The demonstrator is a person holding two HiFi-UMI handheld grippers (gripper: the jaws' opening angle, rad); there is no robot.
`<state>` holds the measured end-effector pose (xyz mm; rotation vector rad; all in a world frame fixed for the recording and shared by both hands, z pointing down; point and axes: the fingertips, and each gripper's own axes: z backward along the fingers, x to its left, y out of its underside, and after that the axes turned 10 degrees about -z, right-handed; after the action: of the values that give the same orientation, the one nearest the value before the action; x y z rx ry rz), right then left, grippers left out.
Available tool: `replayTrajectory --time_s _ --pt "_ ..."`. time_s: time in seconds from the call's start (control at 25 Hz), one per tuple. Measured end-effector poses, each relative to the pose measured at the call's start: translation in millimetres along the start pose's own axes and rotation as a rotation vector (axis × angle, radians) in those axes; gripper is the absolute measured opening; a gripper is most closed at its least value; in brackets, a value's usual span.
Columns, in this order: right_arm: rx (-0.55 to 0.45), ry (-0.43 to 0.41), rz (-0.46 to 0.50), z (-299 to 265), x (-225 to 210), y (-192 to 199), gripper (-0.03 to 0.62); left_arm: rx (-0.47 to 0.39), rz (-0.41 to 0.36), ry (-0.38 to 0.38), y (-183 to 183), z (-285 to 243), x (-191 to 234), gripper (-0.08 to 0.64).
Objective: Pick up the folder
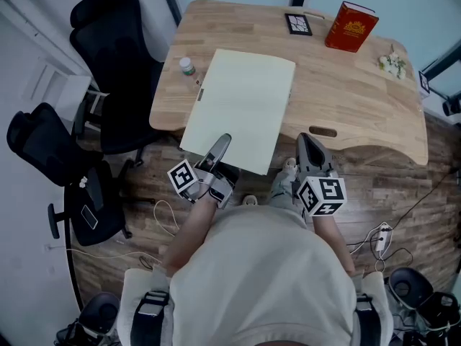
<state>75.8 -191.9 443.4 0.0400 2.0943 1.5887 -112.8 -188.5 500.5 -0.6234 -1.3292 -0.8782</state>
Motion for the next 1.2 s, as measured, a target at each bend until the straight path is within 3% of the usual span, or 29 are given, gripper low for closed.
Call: replayTrajectory --time_s 1.2 --pt "-0.009 0.034 0.053 17.4 -1.6 -1.0 0.018 0.001 0.013 0.043 7.7 5.6 -20.3 0.281"
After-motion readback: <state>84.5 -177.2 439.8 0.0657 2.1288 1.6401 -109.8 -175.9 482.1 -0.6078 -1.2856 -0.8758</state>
